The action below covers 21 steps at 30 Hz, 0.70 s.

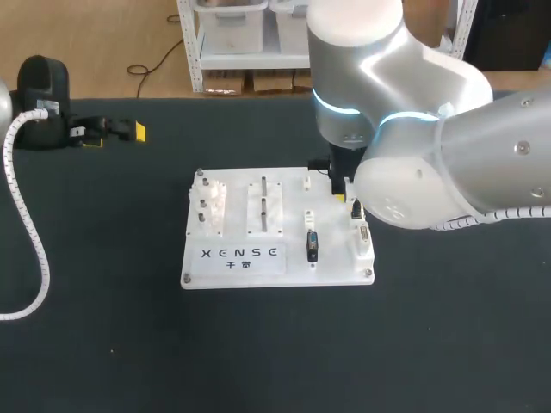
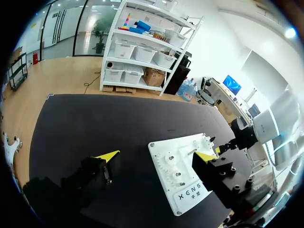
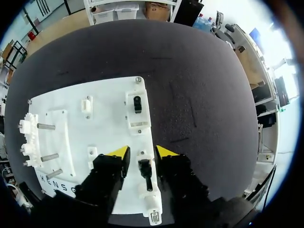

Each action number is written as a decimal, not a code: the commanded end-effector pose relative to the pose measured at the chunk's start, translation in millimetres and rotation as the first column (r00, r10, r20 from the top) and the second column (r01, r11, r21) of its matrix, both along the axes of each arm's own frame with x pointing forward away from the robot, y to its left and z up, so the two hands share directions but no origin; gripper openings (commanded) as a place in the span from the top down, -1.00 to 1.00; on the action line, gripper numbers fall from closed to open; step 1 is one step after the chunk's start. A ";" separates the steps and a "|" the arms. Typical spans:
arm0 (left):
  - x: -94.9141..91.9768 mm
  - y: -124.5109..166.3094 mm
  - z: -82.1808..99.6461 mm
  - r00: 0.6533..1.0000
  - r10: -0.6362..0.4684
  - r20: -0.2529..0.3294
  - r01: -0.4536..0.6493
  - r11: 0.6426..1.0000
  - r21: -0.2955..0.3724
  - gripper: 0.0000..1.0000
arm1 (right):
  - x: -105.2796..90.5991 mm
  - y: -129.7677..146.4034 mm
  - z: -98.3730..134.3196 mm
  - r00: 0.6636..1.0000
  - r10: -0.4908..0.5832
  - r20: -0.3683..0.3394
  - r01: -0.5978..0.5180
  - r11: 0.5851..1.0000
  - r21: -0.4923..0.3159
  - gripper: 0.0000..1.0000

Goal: Insert the USB connector, Ethernet cable, and multi-pin plug into their matching sockets one by one.

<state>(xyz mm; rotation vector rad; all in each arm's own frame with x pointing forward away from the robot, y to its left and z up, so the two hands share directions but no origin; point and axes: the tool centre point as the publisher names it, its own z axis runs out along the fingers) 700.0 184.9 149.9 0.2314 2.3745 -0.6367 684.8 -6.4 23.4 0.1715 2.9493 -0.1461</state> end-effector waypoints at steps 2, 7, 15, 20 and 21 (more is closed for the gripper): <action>0.0 0.0 0.0 1.000 0.000 0.000 0.000 1.000 0.000 -1.00 | -9.7 3.8 23.2 0.999 0.019 0.044 -0.020 1.000 0.006 -1.00; 0.0 0.0 0.0 1.000 0.000 0.000 0.000 1.000 0.000 -1.00 | -20.9 20.7 36.1 0.998 0.051 0.043 -0.053 0.998 0.034 -1.00; 0.0 0.0 0.0 1.000 0.000 0.000 0.000 1.000 0.000 -1.00 | -50.1 48.7 34.5 0.994 0.108 -0.012 -0.107 0.992 0.064 -1.00; 0.0 0.0 0.0 1.000 0.000 0.000 0.000 1.000 0.000 -1.00 | -66.3 59.5 21.1 0.988 0.146 -0.054 -0.142 0.987 0.071 -1.00; 0.0 0.0 0.0 1.000 0.000 0.000 0.000 1.000 0.000 -1.00 | -68.9 61.1 19.4 0.987 0.151 -0.062 -0.146 0.986 0.074 -1.00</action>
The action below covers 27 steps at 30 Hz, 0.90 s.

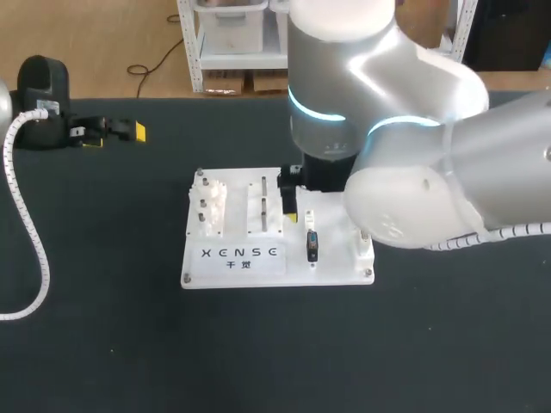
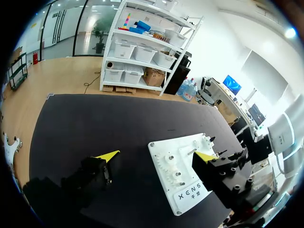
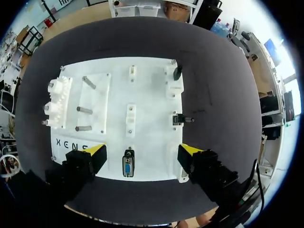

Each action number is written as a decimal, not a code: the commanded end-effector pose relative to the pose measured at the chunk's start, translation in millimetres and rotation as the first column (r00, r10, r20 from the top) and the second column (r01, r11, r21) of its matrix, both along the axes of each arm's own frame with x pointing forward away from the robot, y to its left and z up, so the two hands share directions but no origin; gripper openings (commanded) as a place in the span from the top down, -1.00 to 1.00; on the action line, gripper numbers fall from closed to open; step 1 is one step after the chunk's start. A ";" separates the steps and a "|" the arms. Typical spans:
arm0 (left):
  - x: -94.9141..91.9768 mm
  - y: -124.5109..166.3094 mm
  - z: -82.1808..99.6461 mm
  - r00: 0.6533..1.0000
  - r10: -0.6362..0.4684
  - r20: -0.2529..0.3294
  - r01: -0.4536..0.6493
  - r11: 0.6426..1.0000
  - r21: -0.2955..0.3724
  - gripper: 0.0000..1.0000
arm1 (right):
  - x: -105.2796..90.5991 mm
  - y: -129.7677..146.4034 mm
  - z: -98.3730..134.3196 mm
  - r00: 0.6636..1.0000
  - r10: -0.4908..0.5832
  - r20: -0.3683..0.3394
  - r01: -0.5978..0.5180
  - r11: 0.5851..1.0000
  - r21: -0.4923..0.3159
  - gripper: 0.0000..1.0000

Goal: Insert the USB connector, Ethernet cable, and multi-pin plug into their matching sockets one by one.

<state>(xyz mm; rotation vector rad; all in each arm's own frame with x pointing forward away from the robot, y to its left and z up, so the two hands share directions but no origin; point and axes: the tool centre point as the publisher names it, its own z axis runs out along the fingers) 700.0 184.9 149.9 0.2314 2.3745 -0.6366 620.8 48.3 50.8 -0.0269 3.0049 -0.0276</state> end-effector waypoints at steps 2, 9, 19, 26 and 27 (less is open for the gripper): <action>0.0 0.0 0.0 1.000 0.000 0.000 0.000 1.000 0.000 -1.00 | -8.1 8.7 -13.5 0.999 0.016 -0.031 -0.016 1.000 -0.001 -1.00; 0.0 0.0 0.0 1.000 0.000 0.000 0.000 1.000 0.000 -1.00 | -14.9 13.1 -23.8 0.998 0.025 -0.051 -0.026 1.000 -0.005 -1.00; 0.0 0.0 0.0 1.000 0.000 0.000 0.000 1.000 0.000 -1.00 | -16.9 15.3 -35.2 0.997 -0.011 -0.071 0.013 1.000 0.027 0.21; 0.0 0.0 0.0 1.000 0.000 0.000 0.000 1.000 0.000 -1.00 | -21.1 17.1 -42.1 0.996 -0.014 -0.084 0.018 0.999 0.041 0.74; 0.0 0.0 0.0 1.000 0.000 0.000 0.000 1.000 0.000 -1.00 | -21.2 17.0 -43.1 0.996 -0.014 -0.086 0.018 0.999 0.044 1.00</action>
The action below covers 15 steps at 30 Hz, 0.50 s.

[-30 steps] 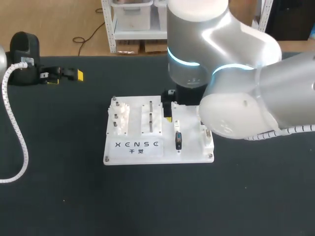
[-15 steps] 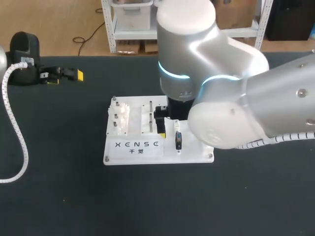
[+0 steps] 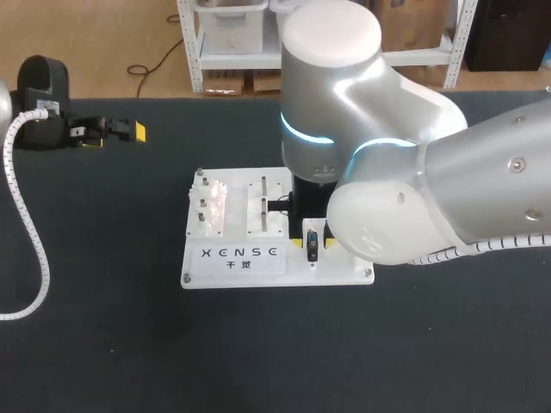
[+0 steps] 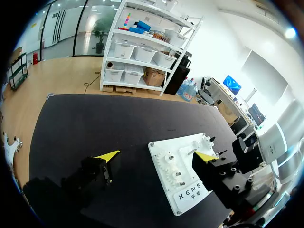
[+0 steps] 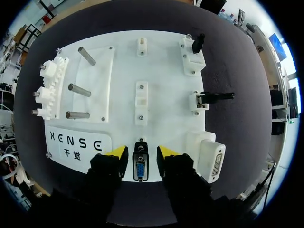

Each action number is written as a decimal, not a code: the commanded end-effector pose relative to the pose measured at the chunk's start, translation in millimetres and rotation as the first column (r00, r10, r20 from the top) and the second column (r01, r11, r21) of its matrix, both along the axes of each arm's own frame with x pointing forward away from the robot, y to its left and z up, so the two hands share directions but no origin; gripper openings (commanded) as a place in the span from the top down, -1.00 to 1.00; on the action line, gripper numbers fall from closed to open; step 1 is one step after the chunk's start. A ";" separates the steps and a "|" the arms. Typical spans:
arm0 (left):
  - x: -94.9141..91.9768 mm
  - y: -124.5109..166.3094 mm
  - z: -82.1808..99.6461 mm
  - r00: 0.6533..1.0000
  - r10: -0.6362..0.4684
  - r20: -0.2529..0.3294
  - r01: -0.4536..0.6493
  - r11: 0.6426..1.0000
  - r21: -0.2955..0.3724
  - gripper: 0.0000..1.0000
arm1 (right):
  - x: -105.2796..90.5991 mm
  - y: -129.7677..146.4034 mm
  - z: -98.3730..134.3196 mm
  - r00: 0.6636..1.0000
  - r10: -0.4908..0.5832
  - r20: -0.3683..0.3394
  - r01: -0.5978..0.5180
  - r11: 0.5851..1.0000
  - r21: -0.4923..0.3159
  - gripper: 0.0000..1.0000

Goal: Insert the USB connector, Ethernet cable, and multi-pin plug into their matching sockets one by one.

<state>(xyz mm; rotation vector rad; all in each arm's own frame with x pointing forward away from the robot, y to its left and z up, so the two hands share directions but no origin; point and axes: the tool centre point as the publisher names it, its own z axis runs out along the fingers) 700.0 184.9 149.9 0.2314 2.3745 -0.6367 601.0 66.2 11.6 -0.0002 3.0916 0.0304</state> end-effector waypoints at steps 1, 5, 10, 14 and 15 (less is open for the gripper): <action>0.0 0.0 0.0 1.000 0.000 0.000 0.000 1.000 0.000 -1.00 | -1.4 -0.9 -4.2 1.000 0.001 -0.001 -0.001 1.000 0.013 1.00; 0.0 0.0 0.0 1.000 0.000 0.000 0.000 1.000 0.000 -1.00 | -2.1 -0.7 -2.0 1.000 0.022 0.015 -0.023 0.999 0.036 1.00; 0.0 0.0 0.0 1.000 0.000 0.000 0.000 1.000 0.000 -1.00 | -2.4 -4.0 14.2 0.998 0.037 0.044 -0.040 0.997 0.064 1.00; 0.0 0.0 0.0 1.000 0.000 0.000 0.000 1.000 0.000 -1.00 | -2.7 -5.1 26.9 0.996 0.049 0.072 -0.054 0.995 0.080 1.00; 0.0 0.0 0.0 1.000 0.000 0.000 0.000 1.000 0.000 -1.00 | -2.6 -4.9 29.7 0.995 0.052 0.081 -0.059 0.995 0.083 1.00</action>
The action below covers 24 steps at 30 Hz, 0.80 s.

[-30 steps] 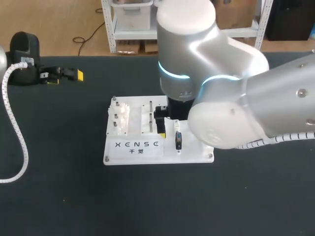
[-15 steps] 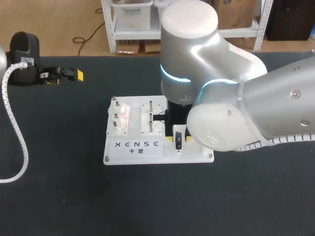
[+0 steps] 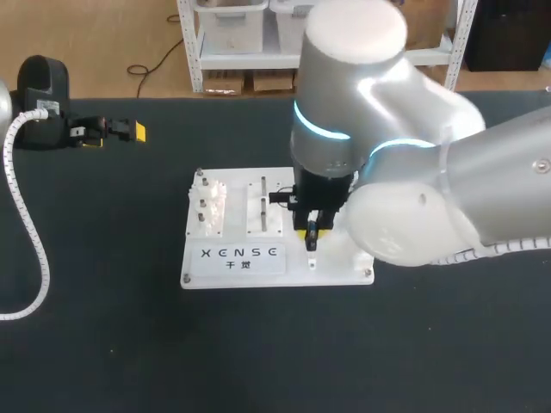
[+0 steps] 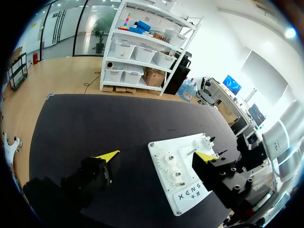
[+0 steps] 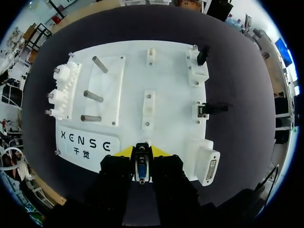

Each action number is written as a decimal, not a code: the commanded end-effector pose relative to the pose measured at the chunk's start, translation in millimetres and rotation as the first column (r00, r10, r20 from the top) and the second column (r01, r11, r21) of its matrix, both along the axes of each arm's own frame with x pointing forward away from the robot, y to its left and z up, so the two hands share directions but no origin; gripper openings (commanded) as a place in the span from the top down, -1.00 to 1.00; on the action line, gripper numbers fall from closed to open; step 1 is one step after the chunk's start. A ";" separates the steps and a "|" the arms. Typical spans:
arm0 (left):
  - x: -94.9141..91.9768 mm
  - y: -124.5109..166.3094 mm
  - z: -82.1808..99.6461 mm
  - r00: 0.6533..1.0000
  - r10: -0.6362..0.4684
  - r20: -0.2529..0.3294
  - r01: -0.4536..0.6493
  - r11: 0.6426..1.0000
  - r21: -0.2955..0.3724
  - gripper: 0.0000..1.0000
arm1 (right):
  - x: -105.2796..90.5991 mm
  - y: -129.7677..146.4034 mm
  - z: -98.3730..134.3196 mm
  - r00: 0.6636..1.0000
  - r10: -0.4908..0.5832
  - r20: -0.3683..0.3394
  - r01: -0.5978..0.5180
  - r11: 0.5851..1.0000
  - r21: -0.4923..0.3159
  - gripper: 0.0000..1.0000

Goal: Insert the USB connector, Ethernet cable, and multi-pin plug into their matching sockets one by one.

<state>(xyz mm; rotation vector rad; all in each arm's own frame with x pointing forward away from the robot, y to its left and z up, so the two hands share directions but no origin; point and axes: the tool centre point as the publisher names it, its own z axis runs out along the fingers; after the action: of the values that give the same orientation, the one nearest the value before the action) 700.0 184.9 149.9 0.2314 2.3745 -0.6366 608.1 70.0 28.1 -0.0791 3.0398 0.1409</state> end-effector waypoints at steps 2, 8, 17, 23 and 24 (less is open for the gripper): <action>0.0 0.0 0.0 1.000 0.000 0.000 0.000 1.000 0.000 -1.00 | -9.5 -8.8 18.8 0.999 0.007 0.048 -0.008 1.000 0.024 1.00; 0.0 0.0 0.0 1.000 0.000 0.000 0.000 1.000 0.000 -1.00 | -7.0 -18.6 37.8 0.995 0.005 0.099 -0.007 1.000 0.025 1.00; 0.0 0.0 0.0 1.000 0.000 0.000 0.000 1.000 0.000 -1.00 | -7.3 -45.4 42.7 0.990 0.002 0.139 0.000 1.000 -0.011 1.00; 0.0 0.0 0.0 1.000 0.000 0.000 0.000 1.000 0.000 -1.00 | -7.5 -61.2 42.2 0.990 -0.002 0.143 0.006 1.000 -0.031 1.00; 0.0 0.0 0.0 1.000 0.000 0.000 0.000 1.000 0.000 -1.00 | -7.2 -63.4 40.7 0.990 -0.003 0.144 0.008 0.999 -0.033 1.00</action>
<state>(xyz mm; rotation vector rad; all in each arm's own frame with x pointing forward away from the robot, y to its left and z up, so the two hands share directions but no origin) 700.0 184.9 149.9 0.2314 2.3745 -0.6367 604.6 13.6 70.2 -0.0849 2.9301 0.0710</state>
